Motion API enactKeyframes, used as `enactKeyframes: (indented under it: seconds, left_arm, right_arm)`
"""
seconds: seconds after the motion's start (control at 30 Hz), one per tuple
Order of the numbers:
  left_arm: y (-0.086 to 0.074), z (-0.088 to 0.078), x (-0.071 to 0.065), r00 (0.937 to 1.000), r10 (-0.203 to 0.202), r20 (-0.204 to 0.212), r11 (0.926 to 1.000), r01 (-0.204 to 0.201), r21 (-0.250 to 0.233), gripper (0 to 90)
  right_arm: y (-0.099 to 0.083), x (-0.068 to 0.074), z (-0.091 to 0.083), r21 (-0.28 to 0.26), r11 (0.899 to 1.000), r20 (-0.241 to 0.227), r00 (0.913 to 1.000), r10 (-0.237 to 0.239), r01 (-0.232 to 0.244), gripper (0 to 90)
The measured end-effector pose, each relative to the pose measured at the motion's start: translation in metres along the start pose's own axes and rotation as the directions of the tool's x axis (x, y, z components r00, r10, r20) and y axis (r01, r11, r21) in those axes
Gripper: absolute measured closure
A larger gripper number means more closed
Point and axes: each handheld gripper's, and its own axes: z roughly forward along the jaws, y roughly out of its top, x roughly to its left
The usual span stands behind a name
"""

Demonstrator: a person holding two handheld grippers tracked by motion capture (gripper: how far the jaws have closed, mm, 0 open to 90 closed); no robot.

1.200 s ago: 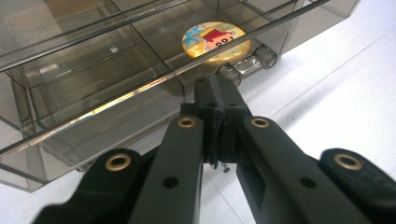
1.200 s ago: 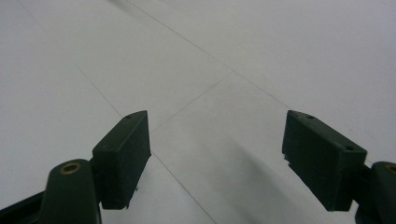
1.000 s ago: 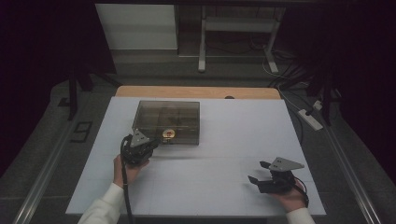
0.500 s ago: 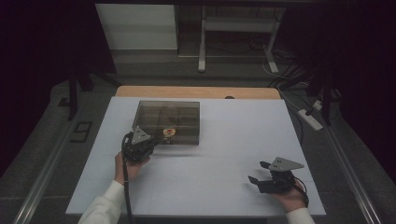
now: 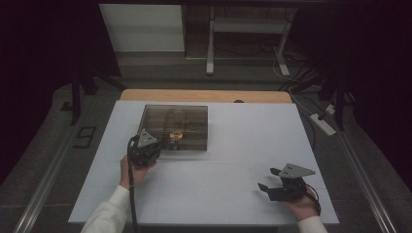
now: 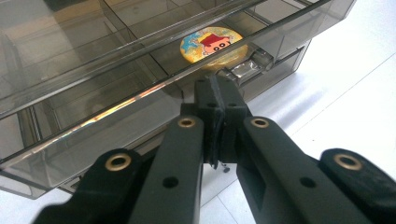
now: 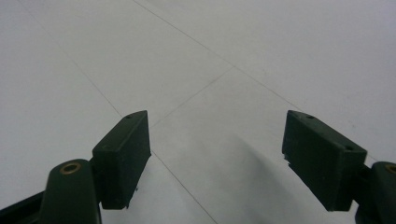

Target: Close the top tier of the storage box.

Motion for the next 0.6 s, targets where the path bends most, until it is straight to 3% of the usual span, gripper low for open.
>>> enactKeyframes:
  seconds: [0.6]
  left_arm:
    - [0.0050, 0.0058, 0.0033, 0.9998, 0.009, -0.017, 1.0000, -0.009, -0.001, 88.7]
  right_arm:
    - [-0.0002, 0.0002, 0.0006, 0.003, 1.000, 0.000, 1.0000, -0.001, 0.001, 23.0]
